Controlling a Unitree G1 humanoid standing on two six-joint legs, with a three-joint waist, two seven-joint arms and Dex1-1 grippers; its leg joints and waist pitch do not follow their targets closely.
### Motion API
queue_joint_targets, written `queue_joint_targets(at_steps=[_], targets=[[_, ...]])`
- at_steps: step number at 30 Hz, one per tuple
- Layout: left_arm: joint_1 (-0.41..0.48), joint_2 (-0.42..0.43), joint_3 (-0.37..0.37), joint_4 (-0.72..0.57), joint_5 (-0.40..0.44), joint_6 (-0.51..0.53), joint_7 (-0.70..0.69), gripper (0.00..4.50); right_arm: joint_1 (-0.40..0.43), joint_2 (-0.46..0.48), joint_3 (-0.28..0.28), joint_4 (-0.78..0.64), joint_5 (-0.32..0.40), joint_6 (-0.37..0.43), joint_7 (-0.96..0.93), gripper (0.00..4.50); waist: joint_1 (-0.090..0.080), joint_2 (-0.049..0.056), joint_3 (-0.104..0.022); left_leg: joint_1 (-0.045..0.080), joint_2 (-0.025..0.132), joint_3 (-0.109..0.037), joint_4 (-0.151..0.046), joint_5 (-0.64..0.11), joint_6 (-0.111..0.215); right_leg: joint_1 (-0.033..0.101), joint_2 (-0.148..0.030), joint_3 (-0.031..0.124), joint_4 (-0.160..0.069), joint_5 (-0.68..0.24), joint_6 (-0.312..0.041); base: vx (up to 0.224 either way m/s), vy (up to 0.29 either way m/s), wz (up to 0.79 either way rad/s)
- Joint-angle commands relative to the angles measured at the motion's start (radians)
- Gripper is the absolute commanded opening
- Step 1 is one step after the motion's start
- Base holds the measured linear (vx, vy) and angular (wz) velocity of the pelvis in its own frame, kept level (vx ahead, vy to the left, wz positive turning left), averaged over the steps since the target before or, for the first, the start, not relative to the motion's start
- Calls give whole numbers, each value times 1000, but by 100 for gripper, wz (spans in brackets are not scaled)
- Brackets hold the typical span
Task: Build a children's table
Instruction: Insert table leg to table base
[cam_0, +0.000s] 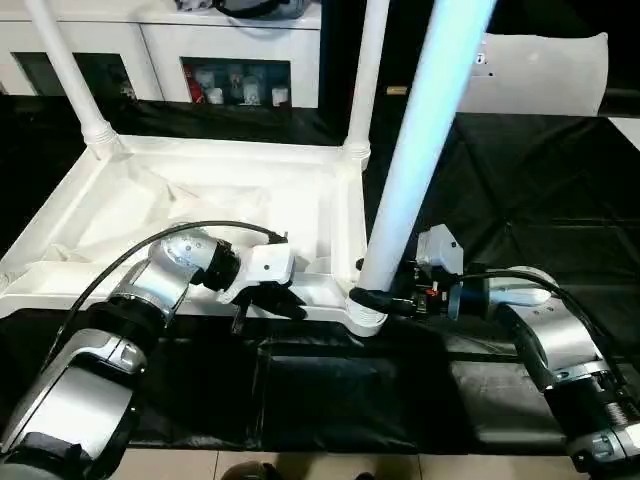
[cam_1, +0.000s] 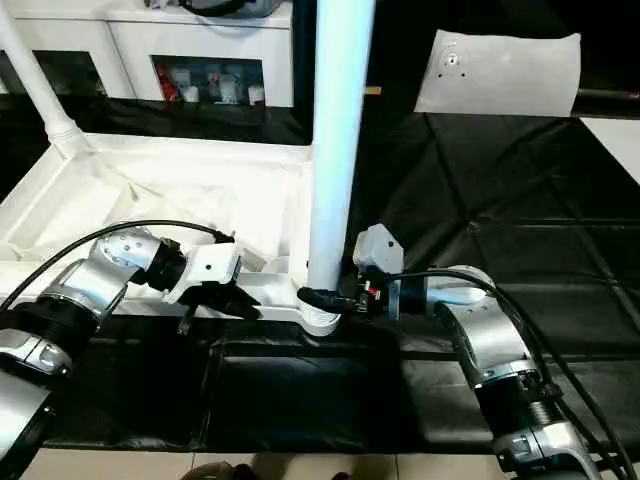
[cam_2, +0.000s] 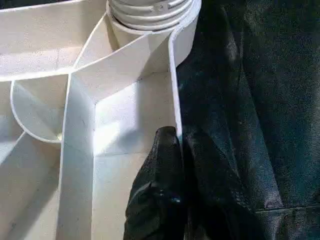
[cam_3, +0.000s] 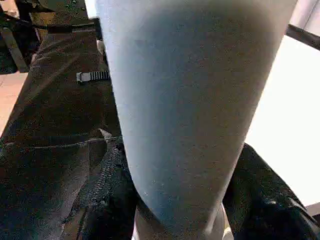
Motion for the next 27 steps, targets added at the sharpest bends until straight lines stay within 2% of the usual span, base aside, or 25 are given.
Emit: queue_joint_targets(at_steps=[1,3,4,8,11,16,19,23,24,25,26,27], targets=[[-13,9,-23,24,62,4,30,0,90,13,132,66,-73,51,43,190,-2,9,-36,14,132,-62,-68,-268,43,24,-149,94,-82,-341,-170,0,0,0],[-12,9,-18,28,54,15,39,0,108,18,123,51,-66,53,33,190,-2,8,-36,16,132,-62,-69,-278,38,23,-149,95,-85,-362,-163,0,0,0],[-11,10,-17,29,50,22,41,0,120,23,118,42,-59,58,23,190,-2,13,-37,16,133,-63,-70,-279,35,23,-149,96,-84,-353,-163,0,0,0],[-5,12,-9,28,48,39,54,0,141,32,117,32,-63,49,3,190,-2,10,-39,13,130,-62,-69,-267,43,25,-149,96,-81,-329,-167,0,0,0],[-1,13,-7,28,49,46,61,0,152,37,118,32,-67,41,-9,190,-2,14,-39,13,129,-62,-68,-269,48,23,-149,95,-86,-365,-156,0,0,0],[1,15,-4,28,49,57,72,0,157,59,107,30,-76,45,-51,190,-5,17,-40,15,134,-64,-73,-294,34,21,-150,97,-84,-345,-167,0,0,0],[4,10,8,21,37,81,80,0,154,68,99,35,-79,49,-80,190,-6,16,-38,16,131,-64,-73,-310,29,20,-151,98,-88,-383,-161,0,0,0],[42,-20,75,-55,-39,202,126,0,142,118,59,62,-109,80,-243,190,-16,18,-32,20,135,-72,-78,-345,3,14,-156,99,-96,-470,-150,0,0,0],[60,-29,92,-90,-61,238,139,0,140,135,47,67,-115,90,-289,190,-24,14,-28,18,130,-75,-77,-378,0,13,-155,96,-102,-527,-136,0,0,0],[82,-41,112,-139,-84,283,161,0,136,156,34,74,-120,99,-340,190,-30,16,-28,21,131,-80,-78,-393,-11,10,-161,98,-104,-570,-128,0,0,0],[99,-53,129,-178,-103,326,183,0,131,173,25,80,-123,104,-376,190,-35,16,-23,19,128,-82,-77,-406,-8,8,-160,96,-109,-602,-119,0,0,0],[154,-112,187,-316,-153,472,293,0,97,244,-7,122,-135,120,-512,190,-43,15,-25,20,134,-87,-78,-426,-25,8,-164,95,-105,-627,-115,0,0,0]])
